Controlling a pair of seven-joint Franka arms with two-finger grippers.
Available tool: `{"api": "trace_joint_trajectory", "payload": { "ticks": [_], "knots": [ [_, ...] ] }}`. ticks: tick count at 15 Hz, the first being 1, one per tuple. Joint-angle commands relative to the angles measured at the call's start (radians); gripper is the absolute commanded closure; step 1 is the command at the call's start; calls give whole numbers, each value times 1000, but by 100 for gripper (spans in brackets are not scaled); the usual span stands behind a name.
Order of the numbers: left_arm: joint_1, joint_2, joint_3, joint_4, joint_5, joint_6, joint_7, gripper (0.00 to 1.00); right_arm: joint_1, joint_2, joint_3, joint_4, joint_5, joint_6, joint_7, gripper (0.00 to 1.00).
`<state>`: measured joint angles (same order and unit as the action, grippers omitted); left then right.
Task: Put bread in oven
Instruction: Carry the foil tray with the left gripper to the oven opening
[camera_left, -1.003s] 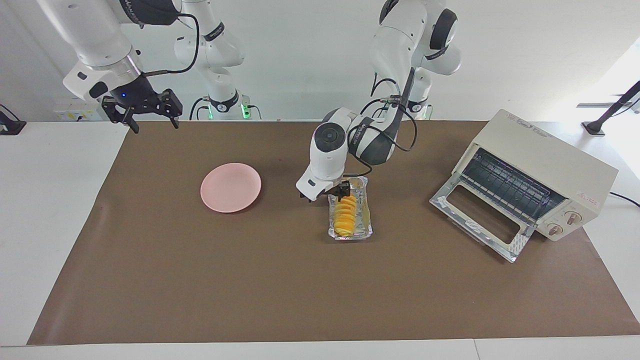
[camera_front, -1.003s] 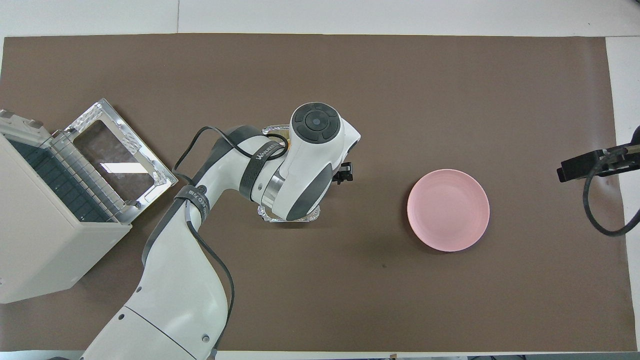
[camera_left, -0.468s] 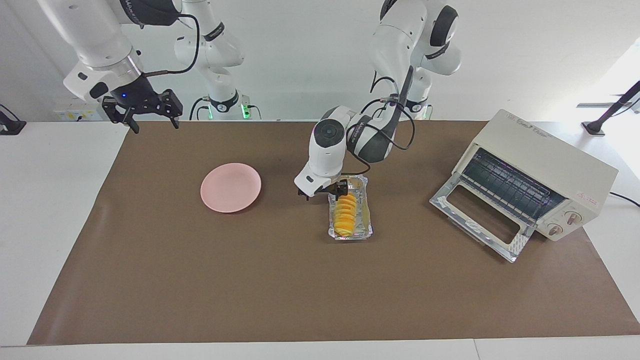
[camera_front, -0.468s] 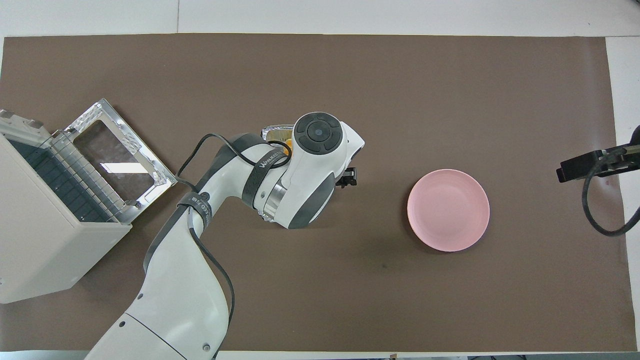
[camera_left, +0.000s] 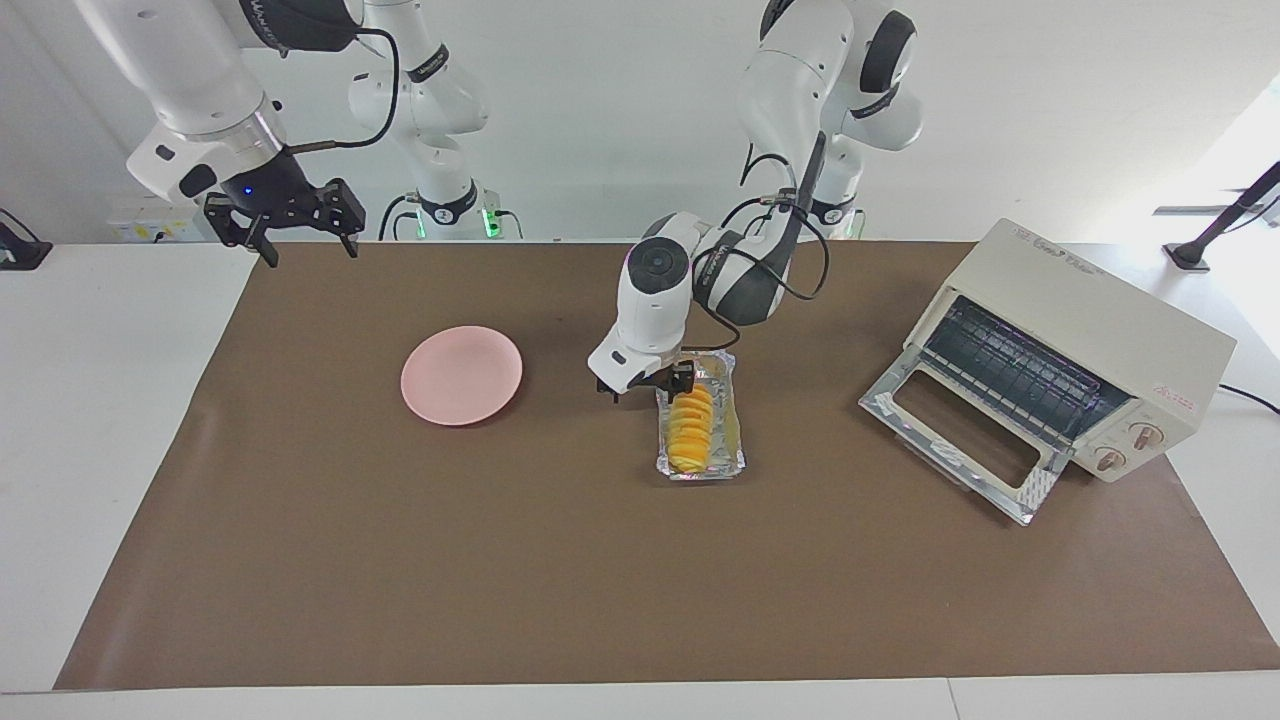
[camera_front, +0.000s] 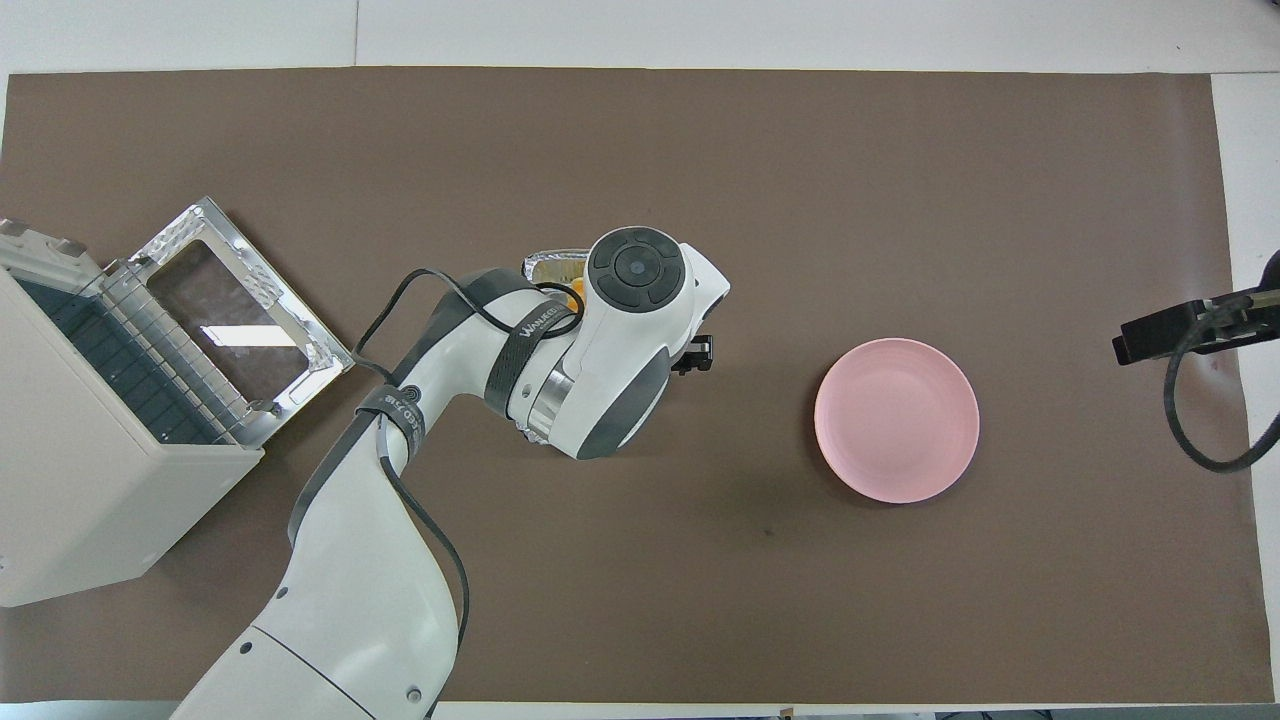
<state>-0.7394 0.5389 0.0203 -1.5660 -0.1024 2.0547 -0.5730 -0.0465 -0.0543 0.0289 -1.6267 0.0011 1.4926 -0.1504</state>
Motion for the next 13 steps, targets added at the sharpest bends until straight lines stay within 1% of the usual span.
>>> {"api": "trace_joint_trajectory", "payload": {
  "ticks": [1, 3, 5, 6, 8, 10, 11, 13],
  "knots": [
    [-9, -20, 15, -40, 12, 22, 10, 66, -18, -19, 14, -22, -9, 1, -14, 0],
    [-6, -20, 18, -38, 32, 16, 7, 100, -18, -19, 14, -22, -9, 1, -14, 0],
    [1, -20, 23, -35, 35, 5, 5, 100, -18, -19, 14, -21, -9, 0, -14, 0],
    [2, -20, 41, -31, 38, -13, 4, 100, -18, -19, 14, -22, -9, 0, -14, 0],
    [-2, -20, 81, -2, 62, -77, -13, 100, -18, -19, 14, -22, -7, 0, -14, 0],
    [8, -17, 130, 69, 79, -171, -15, 100, -18, -19, 14, -22, -7, 0, -14, 0],
    [11, -23, 160, 90, 84, -195, -15, 100, -18, -19, 14, -22, -9, 0, -14, 0],
    [6, -48, 251, 103, 81, -220, -13, 100, -18, -19, 14, -22, -9, 0, -14, 0]
  ]
}}
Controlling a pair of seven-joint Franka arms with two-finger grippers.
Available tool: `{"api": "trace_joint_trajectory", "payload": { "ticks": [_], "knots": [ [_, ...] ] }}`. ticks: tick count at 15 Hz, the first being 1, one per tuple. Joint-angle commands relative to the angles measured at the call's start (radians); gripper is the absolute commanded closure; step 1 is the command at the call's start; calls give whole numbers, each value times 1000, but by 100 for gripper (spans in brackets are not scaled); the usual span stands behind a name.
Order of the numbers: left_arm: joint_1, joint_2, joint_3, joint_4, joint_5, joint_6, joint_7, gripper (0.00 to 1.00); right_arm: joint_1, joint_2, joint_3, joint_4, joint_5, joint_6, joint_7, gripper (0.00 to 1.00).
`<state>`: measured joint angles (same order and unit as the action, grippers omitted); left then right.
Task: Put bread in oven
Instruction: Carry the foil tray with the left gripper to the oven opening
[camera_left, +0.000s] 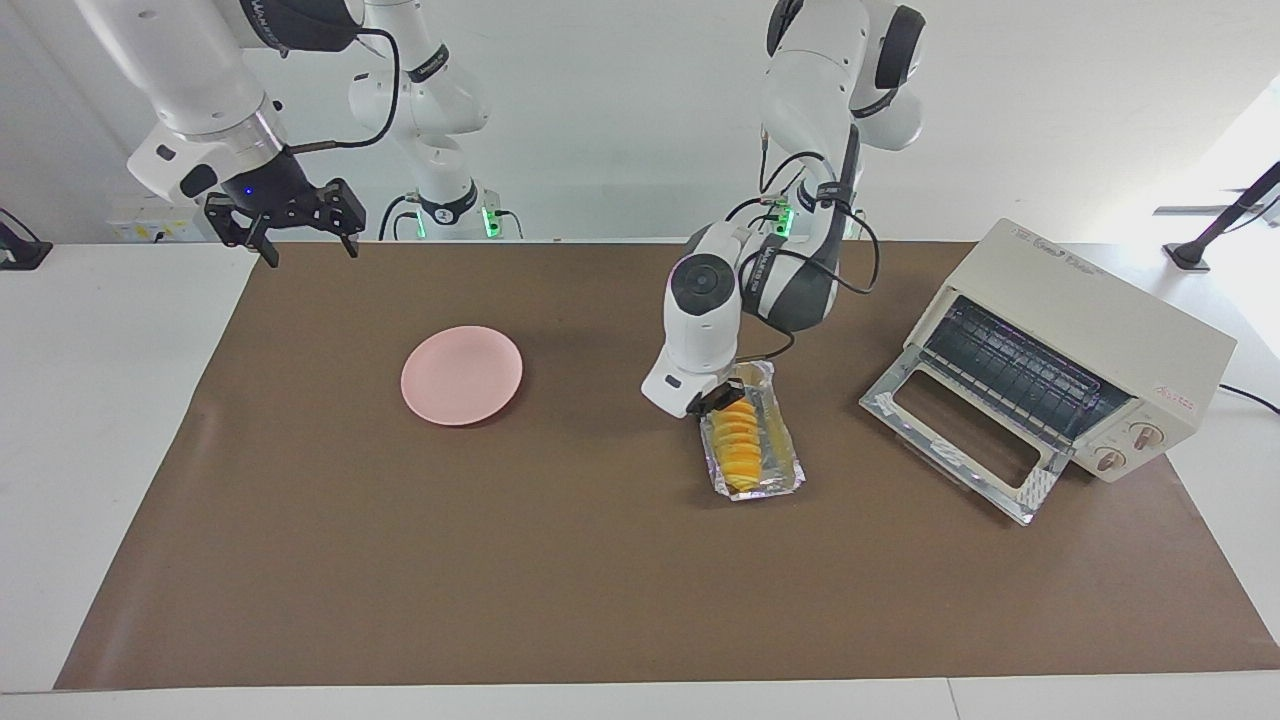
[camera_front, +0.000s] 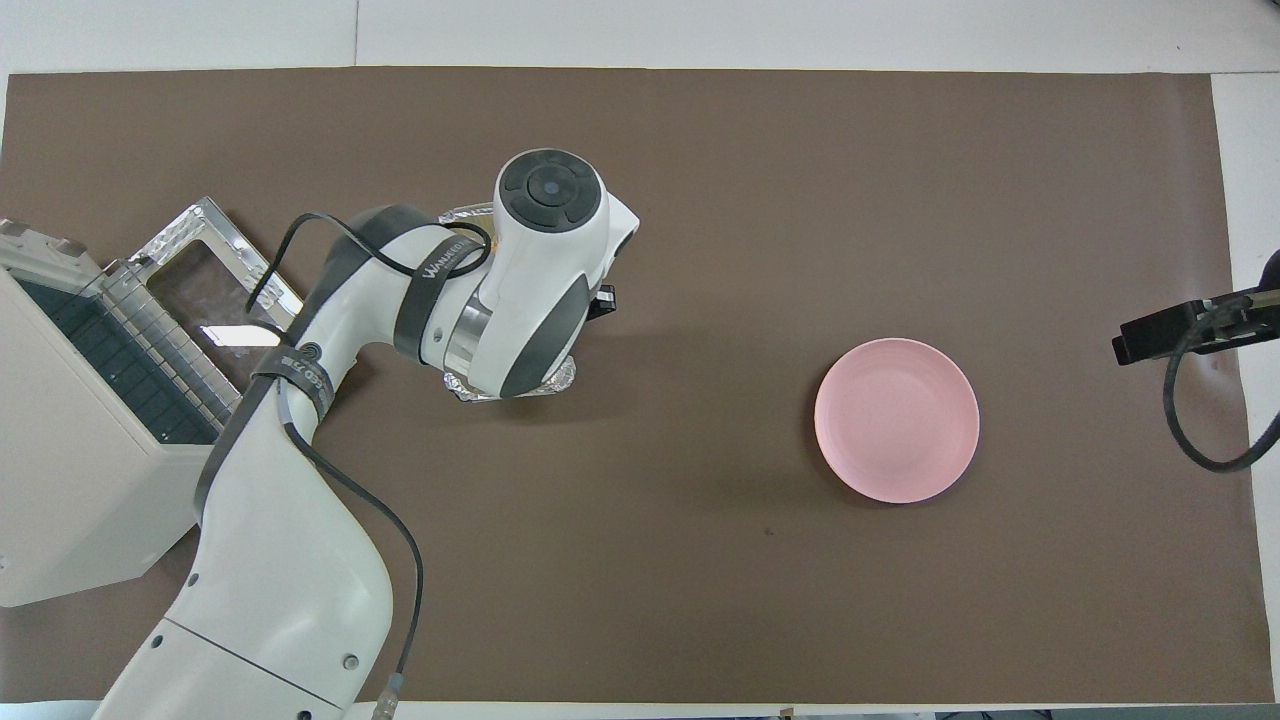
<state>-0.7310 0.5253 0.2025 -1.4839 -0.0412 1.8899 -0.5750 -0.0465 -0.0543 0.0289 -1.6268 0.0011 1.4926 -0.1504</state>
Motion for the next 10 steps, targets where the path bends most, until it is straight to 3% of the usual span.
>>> {"api": "trace_joint_trajectory", "payload": {
  "ticks": [1, 5, 10],
  "knots": [
    [-2, -63, 102, 24, 20, -69, -9, 100, -18, -19, 14, -22, -9, 0, -14, 0],
    [22, -82, 256, 4, 21, -91, 0, 100, -18, -19, 14, -22, -9, 0, -14, 0],
    [218, -87, 255, -39, 21, -55, 44, 100, -18, -19, 14, -22, -9, 0, -14, 0]
  ]
}}
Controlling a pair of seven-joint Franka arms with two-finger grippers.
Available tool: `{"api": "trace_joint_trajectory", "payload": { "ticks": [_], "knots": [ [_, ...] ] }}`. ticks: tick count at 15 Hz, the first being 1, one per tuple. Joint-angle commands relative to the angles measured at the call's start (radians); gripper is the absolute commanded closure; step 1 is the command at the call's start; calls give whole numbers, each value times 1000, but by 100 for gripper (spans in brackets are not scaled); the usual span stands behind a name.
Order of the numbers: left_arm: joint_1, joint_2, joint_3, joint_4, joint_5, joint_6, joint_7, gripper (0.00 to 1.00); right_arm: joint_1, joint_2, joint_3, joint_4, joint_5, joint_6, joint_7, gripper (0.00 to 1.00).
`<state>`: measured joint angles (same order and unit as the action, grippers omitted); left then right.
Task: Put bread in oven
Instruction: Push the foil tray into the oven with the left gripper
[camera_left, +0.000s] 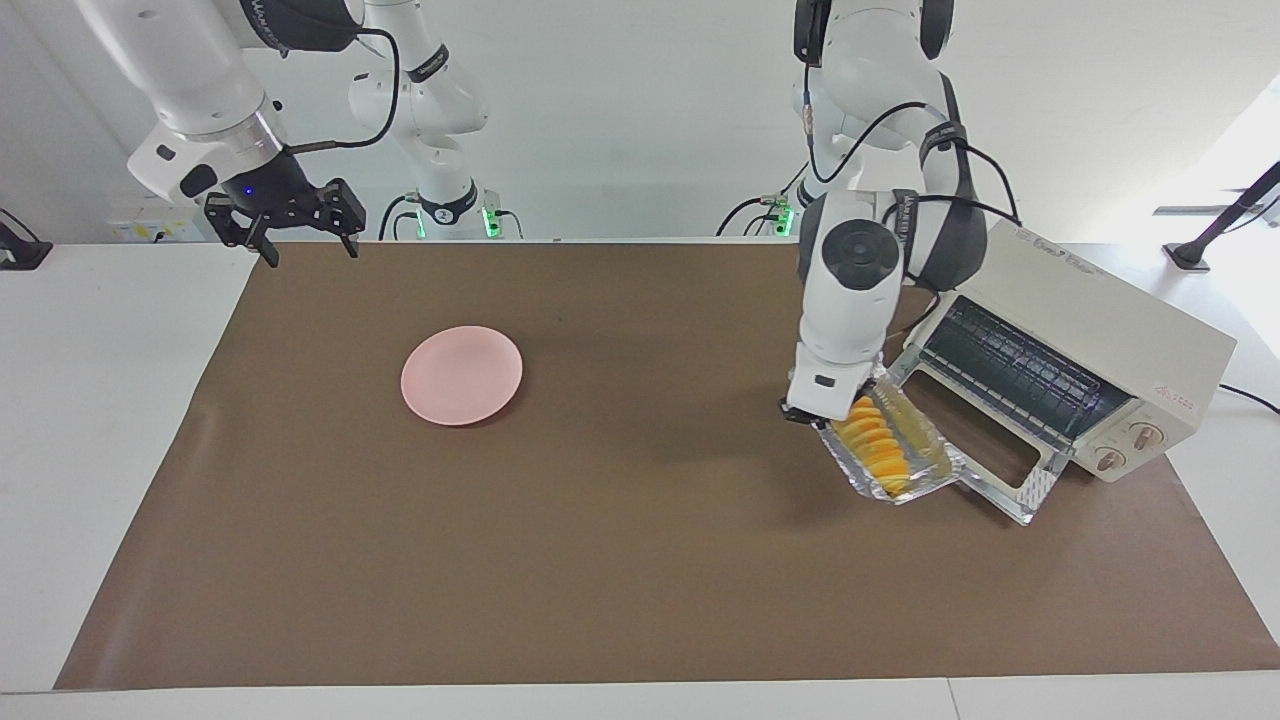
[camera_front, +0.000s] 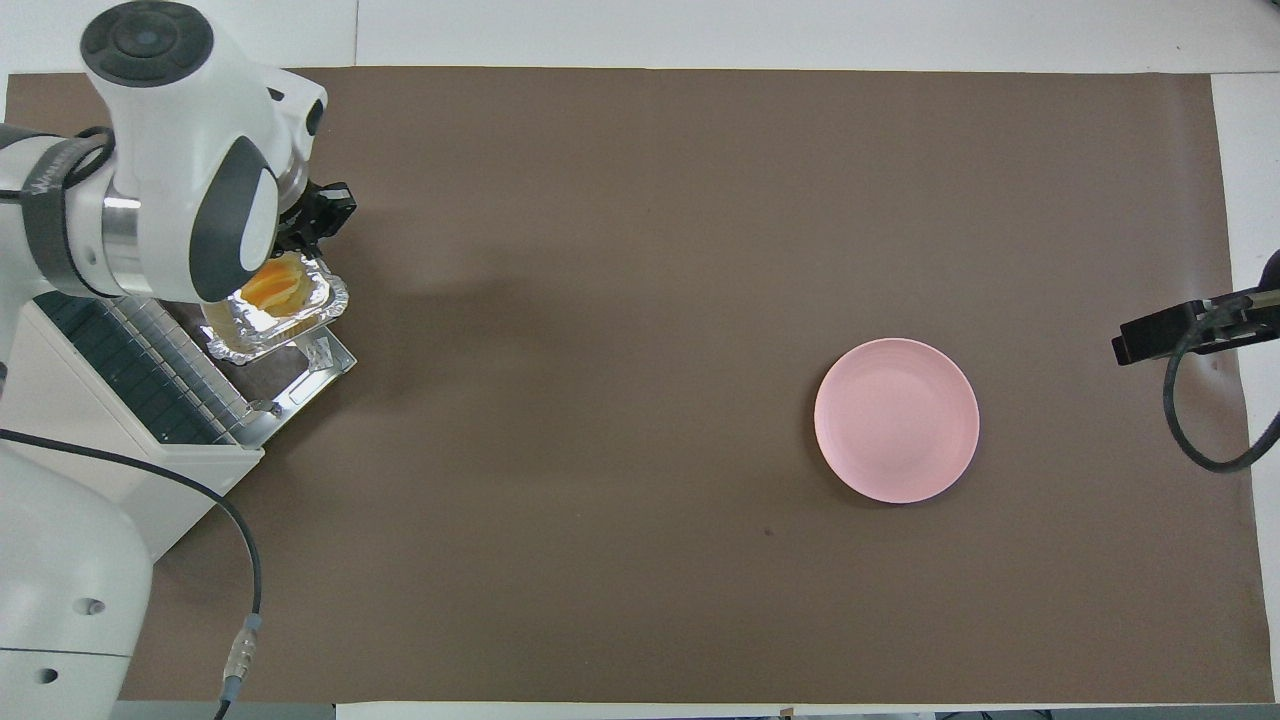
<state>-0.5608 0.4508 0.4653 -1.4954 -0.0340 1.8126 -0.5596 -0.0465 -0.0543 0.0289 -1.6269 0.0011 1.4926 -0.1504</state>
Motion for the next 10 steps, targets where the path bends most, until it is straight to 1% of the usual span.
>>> {"api": "trace_joint_trajectory", "payload": {
  "ticks": [1, 3, 6, 8, 10],
  "knots": [
    [68, -14, -8, -31, 13, 14, 77, 100, -18, -19, 14, -22, -9, 0, -14, 0],
    [90, -40, -7, -86, 13, 26, 115, 100, -18, -19, 14, -22, -9, 0, -14, 0],
    [91, -70, -8, -164, 13, 76, 124, 100, -18, -19, 14, -22, -7, 0, -14, 0],
    [90, -83, -8, -192, 13, 76, 116, 100, -18, -19, 14, -22, -7, 0, -14, 0],
    [90, -87, -7, -198, 13, 67, 109, 100, -18, -19, 14, -22, -9, 0, -14, 0]
  ]
}}
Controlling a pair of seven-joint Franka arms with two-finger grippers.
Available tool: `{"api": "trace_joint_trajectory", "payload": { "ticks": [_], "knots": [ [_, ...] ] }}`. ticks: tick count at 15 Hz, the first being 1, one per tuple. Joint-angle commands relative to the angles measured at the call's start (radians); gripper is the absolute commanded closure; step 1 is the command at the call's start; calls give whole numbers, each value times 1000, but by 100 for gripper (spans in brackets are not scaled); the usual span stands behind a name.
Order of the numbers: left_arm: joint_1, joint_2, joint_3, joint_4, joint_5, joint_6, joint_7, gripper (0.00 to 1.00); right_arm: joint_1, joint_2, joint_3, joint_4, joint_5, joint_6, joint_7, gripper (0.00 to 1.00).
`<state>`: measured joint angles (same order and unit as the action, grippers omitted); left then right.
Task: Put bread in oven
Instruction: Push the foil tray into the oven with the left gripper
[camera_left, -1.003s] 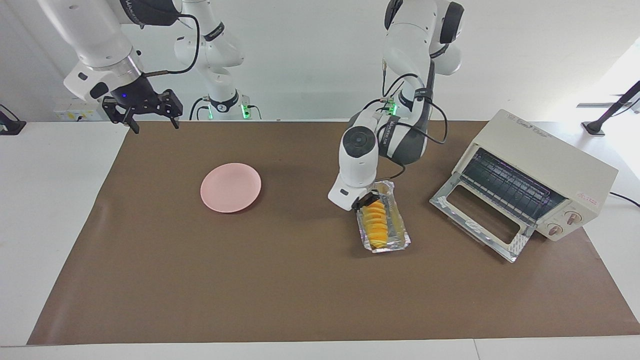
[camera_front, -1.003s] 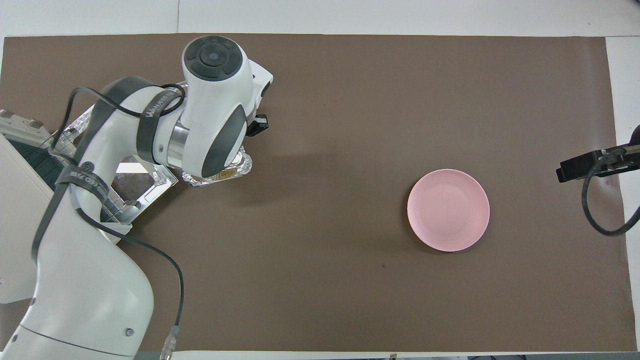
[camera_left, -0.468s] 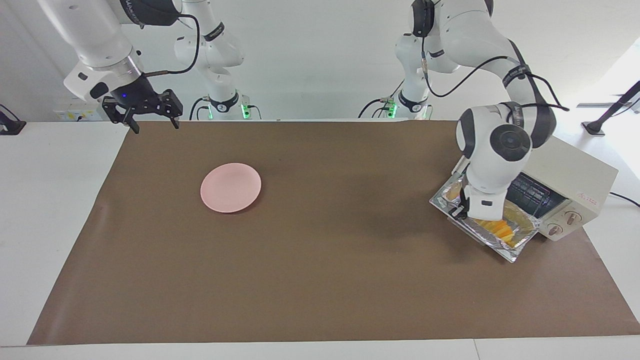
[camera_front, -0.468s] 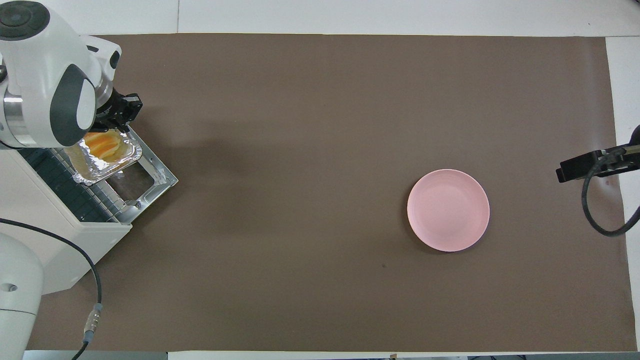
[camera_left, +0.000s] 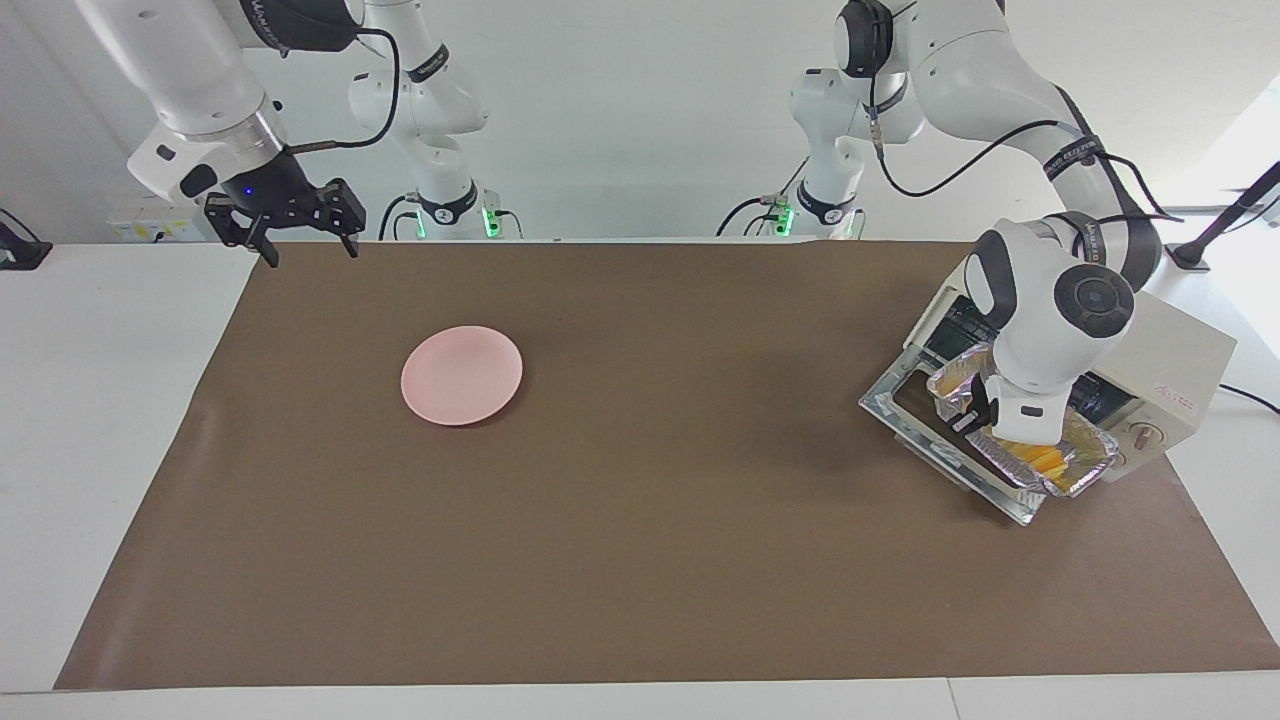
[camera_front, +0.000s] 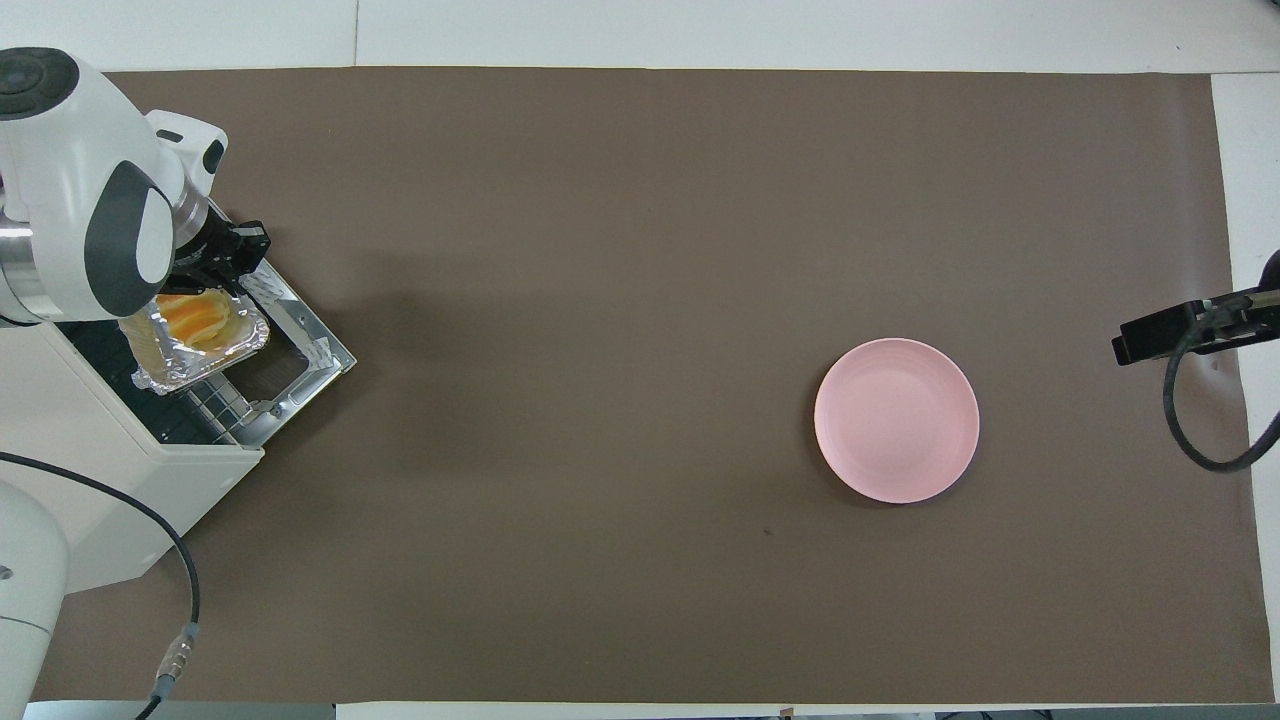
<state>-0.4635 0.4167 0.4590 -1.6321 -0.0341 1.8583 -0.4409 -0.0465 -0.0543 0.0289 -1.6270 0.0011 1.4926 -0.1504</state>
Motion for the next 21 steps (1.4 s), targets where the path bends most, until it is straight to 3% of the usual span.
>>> {"api": "trace_joint_trajectory", "payload": {
  "ticks": [1, 6, 21],
  "knots": [
    [-7, -55, 0, -61, 13, 16, -30, 100, -18, -19, 14, -22, -9, 0, -14, 0],
    [-9, -53, 1, -57, 13, 16, -107, 100, -18, -19, 14, -22, -9, 0, -14, 0],
    [58, -72, 23, -46, 51, -65, -65, 100, -18, -19, 14, -22, -9, 1, -14, 0]
  ]
}}
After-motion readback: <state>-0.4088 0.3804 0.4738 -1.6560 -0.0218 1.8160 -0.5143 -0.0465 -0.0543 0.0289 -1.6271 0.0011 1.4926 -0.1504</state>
